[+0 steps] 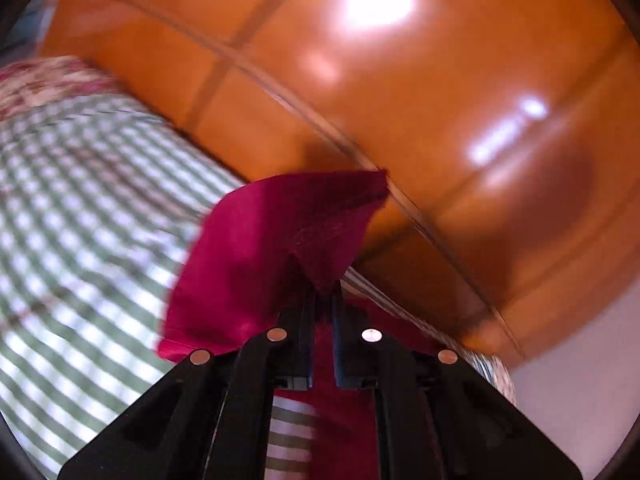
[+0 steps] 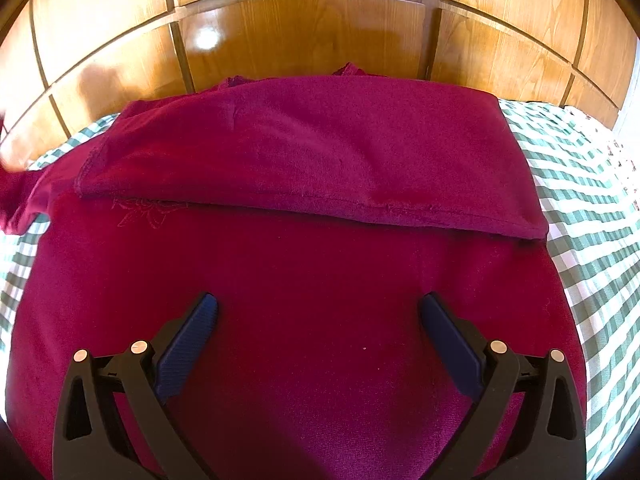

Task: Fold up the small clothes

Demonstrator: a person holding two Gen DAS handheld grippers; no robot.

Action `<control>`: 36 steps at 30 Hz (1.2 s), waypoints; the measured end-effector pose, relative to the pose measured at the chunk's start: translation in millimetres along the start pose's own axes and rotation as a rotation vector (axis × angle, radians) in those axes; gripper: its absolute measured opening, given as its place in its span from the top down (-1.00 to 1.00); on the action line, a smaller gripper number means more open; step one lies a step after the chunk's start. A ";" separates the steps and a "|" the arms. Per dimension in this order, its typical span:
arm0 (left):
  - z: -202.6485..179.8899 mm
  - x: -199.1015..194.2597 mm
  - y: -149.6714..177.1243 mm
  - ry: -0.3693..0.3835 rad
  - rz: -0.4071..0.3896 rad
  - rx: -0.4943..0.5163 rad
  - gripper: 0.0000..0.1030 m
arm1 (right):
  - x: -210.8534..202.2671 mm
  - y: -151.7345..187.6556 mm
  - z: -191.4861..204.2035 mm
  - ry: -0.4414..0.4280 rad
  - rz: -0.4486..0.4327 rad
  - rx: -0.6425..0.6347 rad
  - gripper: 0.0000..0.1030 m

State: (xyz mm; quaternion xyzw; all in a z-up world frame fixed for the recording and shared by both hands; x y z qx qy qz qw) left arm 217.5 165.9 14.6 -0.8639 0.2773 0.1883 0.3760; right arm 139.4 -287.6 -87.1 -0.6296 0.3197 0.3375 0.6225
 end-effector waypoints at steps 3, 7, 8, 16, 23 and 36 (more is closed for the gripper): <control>-57.5 36.8 37.4 0.074 0.098 0.107 0.89 | 0.0 0.2 -0.9 -0.005 -0.002 0.004 -0.94; -107.0 86.7 88.7 0.100 0.226 0.226 0.89 | -0.8 0.7 -2.4 -0.016 -0.004 0.011 -0.94; -114.7 97.2 99.2 0.104 0.254 0.252 0.88 | -1.0 0.8 -3.2 -0.022 -0.005 0.015 -0.94; -106.9 109.0 150.1 0.058 0.346 0.324 0.43 | -4.9 -1.7 -10.9 -0.073 0.007 0.043 -0.94; -78.2 74.4 184.7 -0.012 0.331 0.376 0.43 | -22.7 -37.8 6.2 -0.351 -0.002 0.116 -0.07; -76.0 73.7 192.4 -0.040 0.318 0.402 0.37 | -44.9 -86.6 90.9 -0.288 -0.072 -0.135 0.83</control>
Point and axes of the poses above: each gripper's, at about its wrist camera, not at the fingertips, and x roughly the way its jaws point, z to its left, y to its underside, the point moved 1 cm from there along x, roughly the way its jaws point, and after that the axes turned 1 degree about z, right-handed, at the moved point
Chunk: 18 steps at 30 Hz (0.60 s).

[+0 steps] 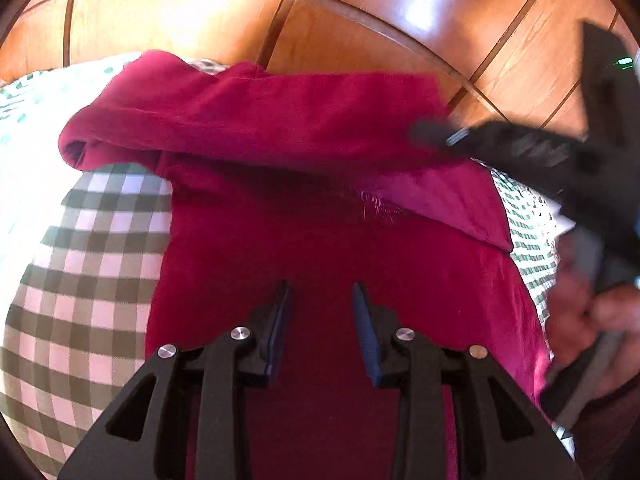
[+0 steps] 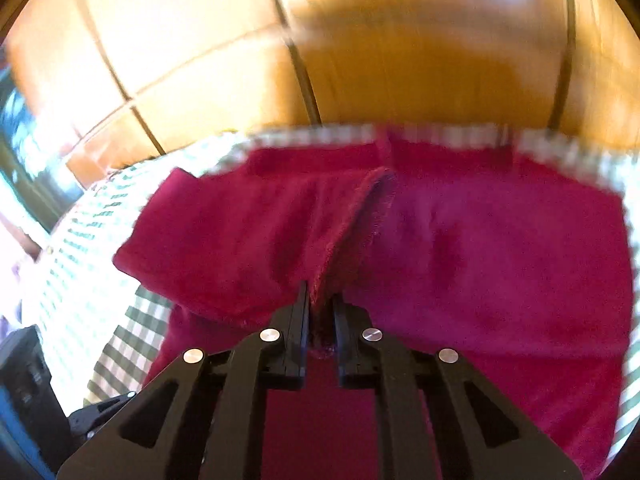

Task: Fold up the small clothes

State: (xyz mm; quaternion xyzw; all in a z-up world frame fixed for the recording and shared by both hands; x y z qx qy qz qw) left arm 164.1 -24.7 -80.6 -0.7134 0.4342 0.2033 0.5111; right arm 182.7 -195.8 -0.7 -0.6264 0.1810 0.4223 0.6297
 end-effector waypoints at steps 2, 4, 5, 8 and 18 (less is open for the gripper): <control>0.6 0.0 -2.2 0.002 -0.004 -0.007 0.33 | -26.6 -13.7 -7.6 0.047 -0.075 -0.017 0.86; 0.5 2.2 -5.5 -0.007 -0.004 -0.008 0.33 | -42.0 -23.9 -21.0 0.079 -0.112 -0.003 0.90; 2.2 2.3 -5.9 -0.009 -0.004 -0.010 0.33 | -49.3 -26.1 -28.5 0.104 -0.129 0.003 0.90; 9.4 -1.8 -8.7 -0.020 -0.009 -0.028 0.32 | -58.2 -28.7 -65.9 0.216 -0.137 0.032 0.90; 33.8 -5.9 -15.6 -0.074 0.006 -0.086 0.32 | -22.0 13.9 -172.6 0.387 -0.013 0.246 0.90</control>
Point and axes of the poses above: each gripper's, at about its wrist camera, not at the fingertips, and x roughly the way its jaws point, z to its left, y to its underside, the point moved 1 cm from there along x, roughly the way its jaws point, and after that the axes turned 1 degree about z, right-handed, at the moved point
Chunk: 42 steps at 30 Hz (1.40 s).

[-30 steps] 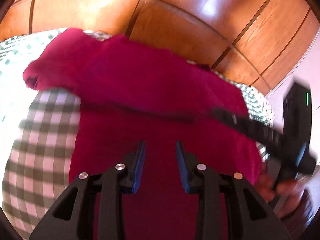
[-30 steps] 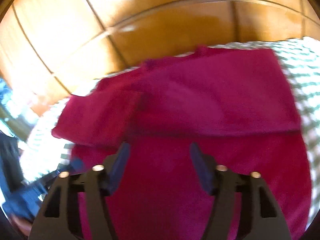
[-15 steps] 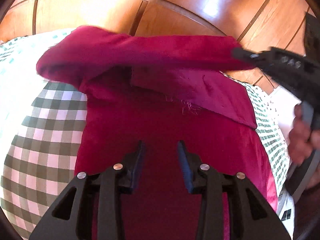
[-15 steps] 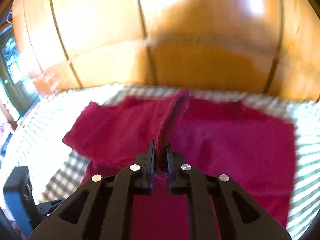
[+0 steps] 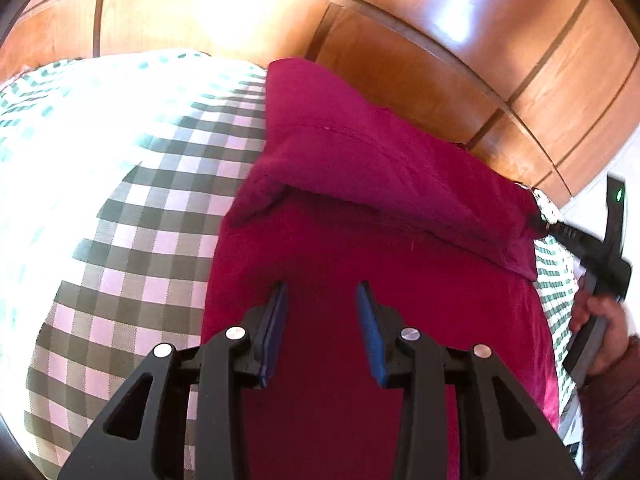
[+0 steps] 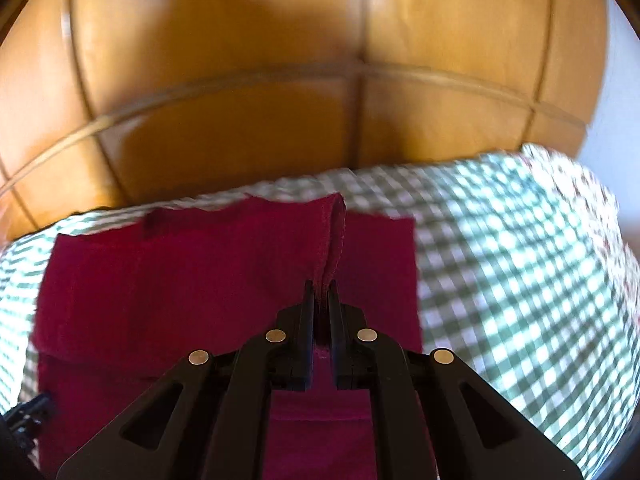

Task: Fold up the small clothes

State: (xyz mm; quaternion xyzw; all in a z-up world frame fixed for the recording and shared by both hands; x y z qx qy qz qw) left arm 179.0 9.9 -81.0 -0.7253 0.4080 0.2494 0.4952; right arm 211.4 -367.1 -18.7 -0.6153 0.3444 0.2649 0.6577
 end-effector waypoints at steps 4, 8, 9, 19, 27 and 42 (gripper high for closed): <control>2.1 -1.1 -5.6 -0.013 0.010 -0.033 0.34 | 25.1 18.6 -12.8 0.031 0.058 0.024 0.90; 5.6 -11.0 -16.5 0.006 -0.013 -0.047 0.13 | 34.6 26.4 -23.9 -0.011 0.071 0.076 0.90; 7.7 -14.0 -22.8 0.014 -0.025 -0.056 0.04 | 33.5 26.7 -25.6 -0.019 0.072 0.083 0.90; 50.6 8.3 -88.9 0.080 -0.007 -0.159 -0.27 | 6.4 21.4 -44.1 -0.187 0.047 0.167 0.64; 68.0 38.5 -124.0 0.159 0.033 -0.238 -0.24 | 26.6 8.6 -47.4 -0.189 0.056 0.194 -0.18; 1.9 53.1 -130.0 -0.048 -0.078 0.000 0.78 | 40.4 16.4 -21.8 0.023 0.033 -0.005 0.90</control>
Point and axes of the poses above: each gripper's, at about its wrist camera, not at the fingertips, and x roughly the way its jaws point, z to its left, y to its underside, the point moved 1 cm from there along x, roughly the way its jaws point, and after that the axes turned 1 degree about z, right-handed, at the moved point
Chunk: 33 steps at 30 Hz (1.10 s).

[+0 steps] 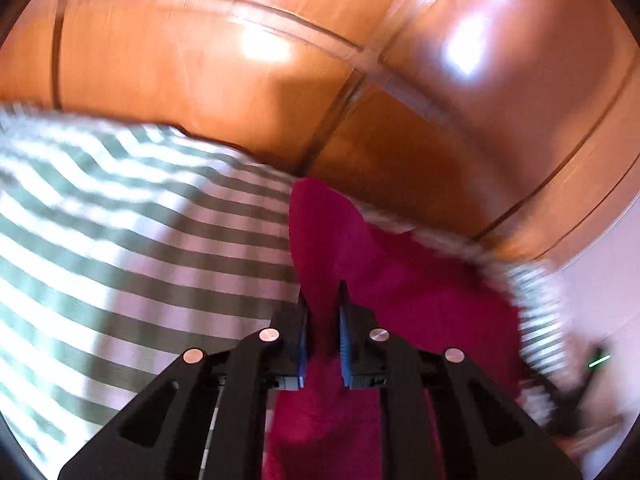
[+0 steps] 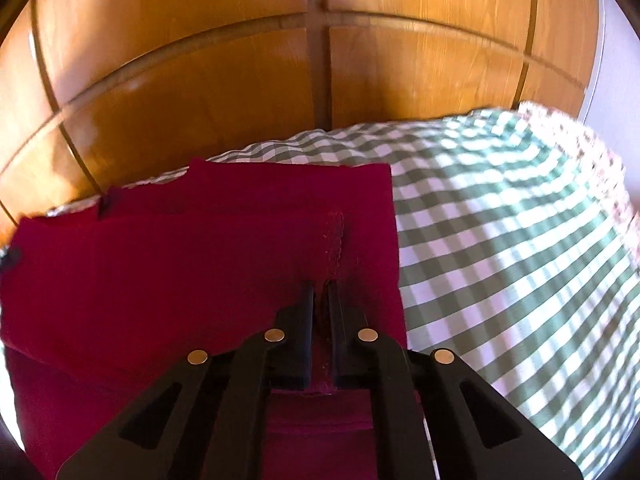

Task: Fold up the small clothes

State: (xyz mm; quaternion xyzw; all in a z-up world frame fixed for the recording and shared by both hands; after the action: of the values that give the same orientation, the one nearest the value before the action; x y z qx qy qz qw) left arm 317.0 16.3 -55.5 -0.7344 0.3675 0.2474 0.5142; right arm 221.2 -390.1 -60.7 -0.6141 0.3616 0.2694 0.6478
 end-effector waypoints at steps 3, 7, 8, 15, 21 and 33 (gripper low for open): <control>-0.5 22.2 6.7 -0.115 0.058 0.031 0.35 | 15.5 5.2 6.0 0.045 0.019 -0.017 0.89; -7.3 -3.3 11.6 -0.154 -0.010 0.031 0.26 | 16.5 8.2 10.9 0.086 -0.007 -0.045 0.87; -13.5 -15.6 16.4 -0.147 -0.039 0.048 0.27 | 16.7 7.1 8.9 0.077 -0.005 -0.038 0.87; -40.8 -40.0 66.1 -0.099 -0.010 0.188 0.14 | -27.2 4.3 2.0 0.017 -0.094 0.002 -0.24; -42.0 -26.6 79.2 -0.172 -0.009 0.226 0.11 | -43.7 18.5 29.3 -0.060 -0.082 -0.078 -0.24; -48.2 -67.8 96.9 -0.169 -0.040 0.203 -0.19 | -35.7 32.7 29.5 -0.080 -0.029 -0.040 -0.44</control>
State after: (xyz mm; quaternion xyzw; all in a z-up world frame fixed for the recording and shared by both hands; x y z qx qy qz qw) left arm 198.1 -29.1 -44.0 -0.6625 0.3312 0.2596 0.6197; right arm 178.1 -354.1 -52.2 -0.6209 0.3212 0.2915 0.6530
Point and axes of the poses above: each gripper's, at about its wrist camera, not at the fingertips, and x roughly the way its jaws point, z to its left, y to its underside, the point moved 1 cm from there along x, roughly the way its jaws point, and after that the axes turned 1 degree about z, right-handed, at the moved point
